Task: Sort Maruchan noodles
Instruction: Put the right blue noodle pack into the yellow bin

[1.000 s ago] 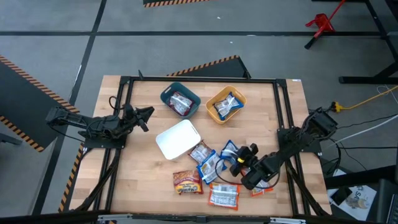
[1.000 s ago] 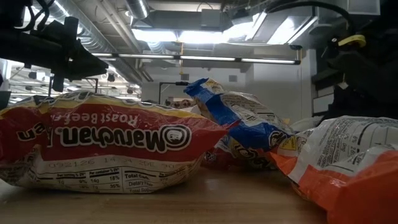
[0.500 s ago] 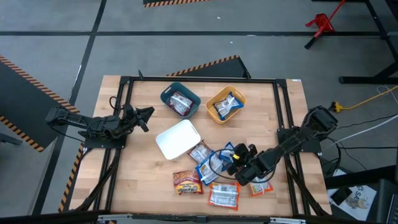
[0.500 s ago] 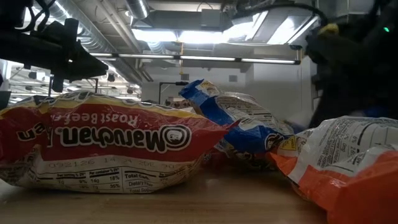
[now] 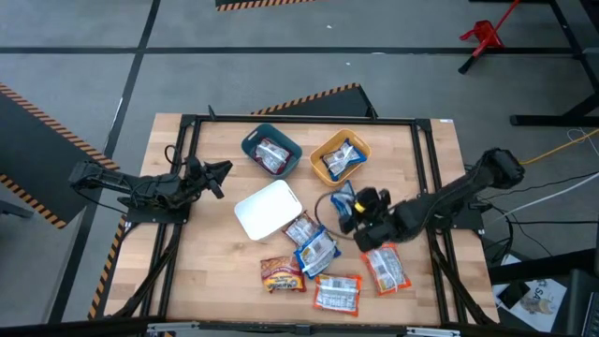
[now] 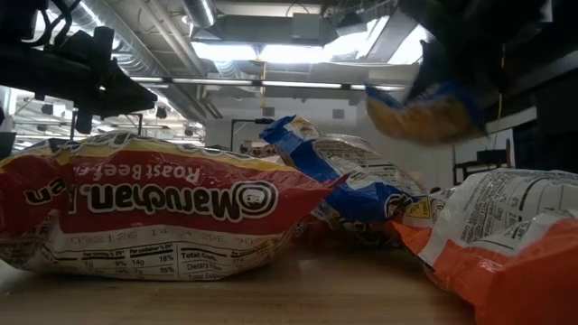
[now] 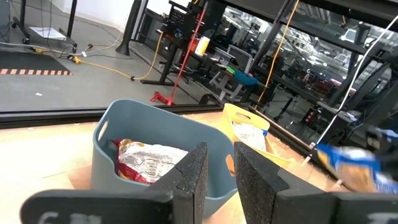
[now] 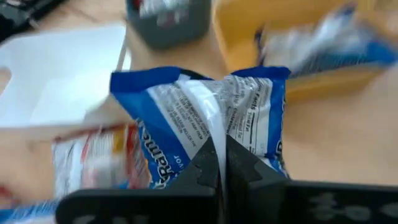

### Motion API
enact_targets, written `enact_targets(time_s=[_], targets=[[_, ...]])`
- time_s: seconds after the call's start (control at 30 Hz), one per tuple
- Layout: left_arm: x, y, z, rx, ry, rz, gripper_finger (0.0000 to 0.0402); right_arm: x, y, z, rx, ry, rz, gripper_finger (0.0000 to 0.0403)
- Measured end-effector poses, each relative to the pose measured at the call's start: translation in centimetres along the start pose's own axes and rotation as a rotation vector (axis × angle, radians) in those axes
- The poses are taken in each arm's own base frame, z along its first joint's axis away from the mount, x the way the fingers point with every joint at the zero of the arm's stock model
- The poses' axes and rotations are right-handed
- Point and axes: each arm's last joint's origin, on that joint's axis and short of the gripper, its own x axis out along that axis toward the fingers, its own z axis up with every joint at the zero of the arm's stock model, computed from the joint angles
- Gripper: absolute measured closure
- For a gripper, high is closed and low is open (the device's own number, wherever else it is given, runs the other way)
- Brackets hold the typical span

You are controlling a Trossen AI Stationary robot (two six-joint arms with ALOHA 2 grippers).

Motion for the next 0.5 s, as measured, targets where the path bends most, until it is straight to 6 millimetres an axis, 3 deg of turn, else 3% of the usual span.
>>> enact_targets(time_s=[0.2, 0.37, 0.5], targets=[[0.0, 0.0, 0.0, 0.001, 0.0, 0.001, 0.0328, 1.5, -0.9, 5.8, -0.264, -0.018, -0.045, 0.0402], [0.0, 0.0, 0.0, 0.002, 0.0, 0.001, 0.0328, 3.6, -1.6, 10.1, -0.768, 0.093, 0.077, 0.0402], [0.0, 0.0, 0.0, 0.026, 0.004, -0.007, 0.0328, 5.4, -3.3, 12.9, -1.023, 0.154, 0.191, 0.0403]])
